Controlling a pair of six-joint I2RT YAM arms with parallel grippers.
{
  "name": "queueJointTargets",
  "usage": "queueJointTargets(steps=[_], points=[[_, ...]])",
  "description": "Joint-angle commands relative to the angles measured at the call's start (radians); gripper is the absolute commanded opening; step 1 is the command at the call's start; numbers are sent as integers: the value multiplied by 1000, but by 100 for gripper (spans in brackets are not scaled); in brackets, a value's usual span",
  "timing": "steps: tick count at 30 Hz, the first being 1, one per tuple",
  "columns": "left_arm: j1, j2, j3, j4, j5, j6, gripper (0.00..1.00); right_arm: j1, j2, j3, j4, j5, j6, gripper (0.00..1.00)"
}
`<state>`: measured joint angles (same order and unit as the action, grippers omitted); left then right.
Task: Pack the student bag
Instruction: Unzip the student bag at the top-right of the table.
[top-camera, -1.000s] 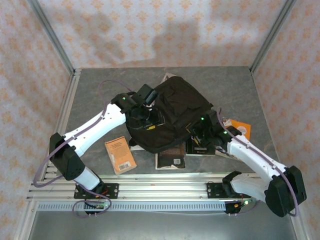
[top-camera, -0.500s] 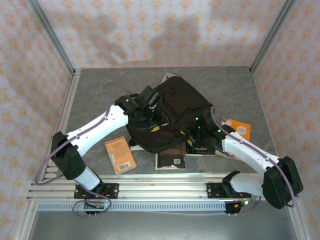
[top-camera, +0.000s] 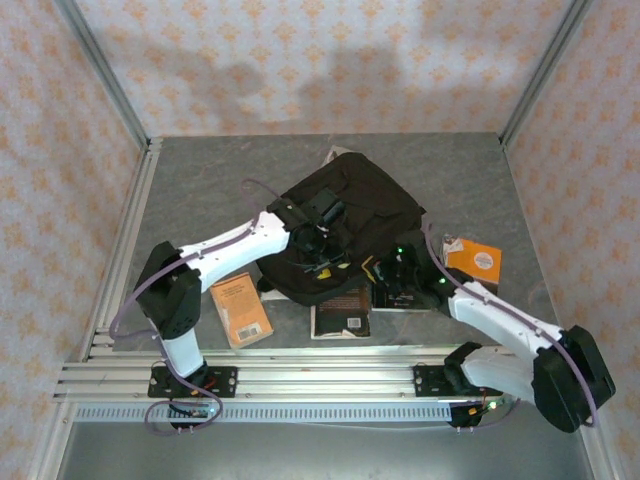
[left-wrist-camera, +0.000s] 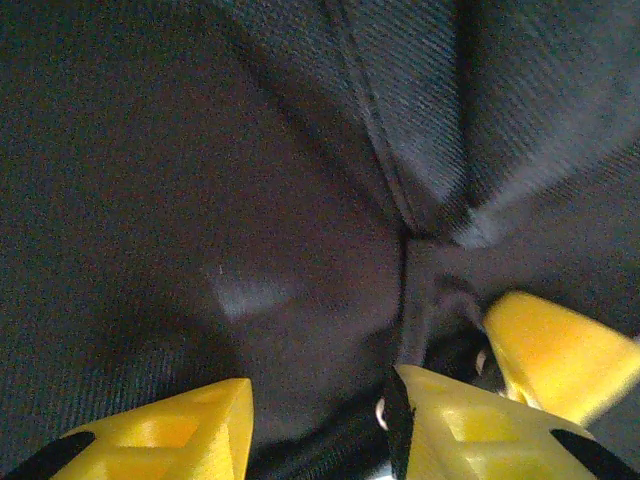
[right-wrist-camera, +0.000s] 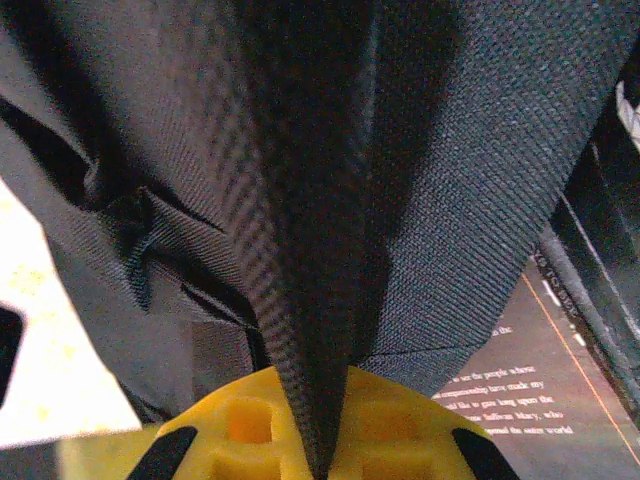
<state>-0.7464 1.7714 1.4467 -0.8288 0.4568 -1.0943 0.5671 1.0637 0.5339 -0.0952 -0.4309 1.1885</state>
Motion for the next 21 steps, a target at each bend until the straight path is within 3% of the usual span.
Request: queueJointTargets(steps=[1, 7, 10, 16, 21], points=[[-4, 37, 49, -3, -18, 13, 40, 4, -60, -38, 140, 48, -19, 0], [-5, 86, 107, 43, 31, 23, 41, 6, -111, -78, 163, 50, -55, 0], [-5, 67, 125, 12, -1, 54, 40, 5, -116, -94, 167, 55, -56, 0], [-4, 5, 59, 10, -10, 77, 37, 5, -127, -107, 165, 70, -55, 0], [-4, -17, 11, 107, 60, 107, 37, 5, -139, -112, 190, 66, -67, 0]])
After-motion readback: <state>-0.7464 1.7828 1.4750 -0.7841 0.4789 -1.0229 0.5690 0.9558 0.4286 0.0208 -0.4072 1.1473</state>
